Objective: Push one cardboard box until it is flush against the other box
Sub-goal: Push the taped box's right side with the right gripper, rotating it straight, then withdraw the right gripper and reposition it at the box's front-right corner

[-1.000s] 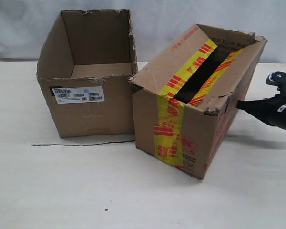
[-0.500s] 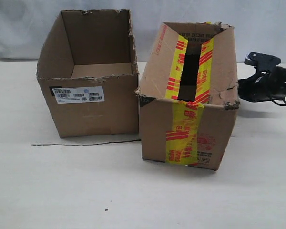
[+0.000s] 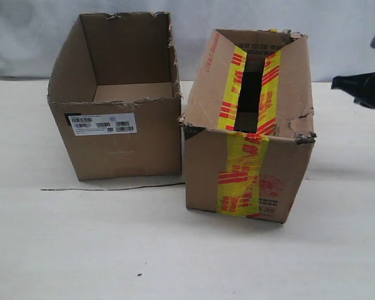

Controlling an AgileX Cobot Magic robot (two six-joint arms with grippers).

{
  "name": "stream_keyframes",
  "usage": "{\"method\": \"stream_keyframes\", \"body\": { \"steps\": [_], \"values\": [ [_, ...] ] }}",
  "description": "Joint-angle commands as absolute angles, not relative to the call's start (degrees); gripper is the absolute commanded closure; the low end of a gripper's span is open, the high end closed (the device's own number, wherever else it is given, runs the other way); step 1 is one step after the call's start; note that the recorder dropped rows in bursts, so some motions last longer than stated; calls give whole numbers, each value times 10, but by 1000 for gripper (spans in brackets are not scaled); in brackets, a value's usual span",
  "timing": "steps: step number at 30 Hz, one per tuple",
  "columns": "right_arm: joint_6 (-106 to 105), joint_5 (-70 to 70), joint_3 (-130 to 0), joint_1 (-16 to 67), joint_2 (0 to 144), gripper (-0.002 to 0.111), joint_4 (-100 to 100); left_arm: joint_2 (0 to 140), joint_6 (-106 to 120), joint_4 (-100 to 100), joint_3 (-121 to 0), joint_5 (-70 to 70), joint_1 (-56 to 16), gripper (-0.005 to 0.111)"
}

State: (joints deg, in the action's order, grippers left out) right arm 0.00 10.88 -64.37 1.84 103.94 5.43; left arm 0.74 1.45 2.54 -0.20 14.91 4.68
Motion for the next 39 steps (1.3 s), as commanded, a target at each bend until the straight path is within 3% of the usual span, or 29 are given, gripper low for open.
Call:
{"method": "stream_keyframes", "body": {
  "steps": [1, 14, 18, 22, 26, 31, 39],
  "values": [
    [-8, 64, -638, 56, 1111, 109, 51, 5, 12, 25, 0, 147, 48, 107],
    [0, 40, -776, 102, 1267, 109, 72, 5, 12, 25, 0, 147, 48, 107],
    [0, 110, -829, 101, 1280, 109, 71, 5, 12, 25, 0, 147, 48, 107],
    [-5, 211, -823, 70, 1192, 109, 68, 5, 12, 25, 0, 147, 48, 107],
    [-9, 113, -672, 54, 994, 109, 68, 5, 12, 25, 0, 147, 48, 107],
    [-5, -100, -357, 94, 716, 109, 125, 5, 12, 25, 0, 147, 48, 107],
    [-5, -121, -174, 233, 548, 109, 125, 5, 12, 25, 0, 147, 48, 107]
  ]
}}
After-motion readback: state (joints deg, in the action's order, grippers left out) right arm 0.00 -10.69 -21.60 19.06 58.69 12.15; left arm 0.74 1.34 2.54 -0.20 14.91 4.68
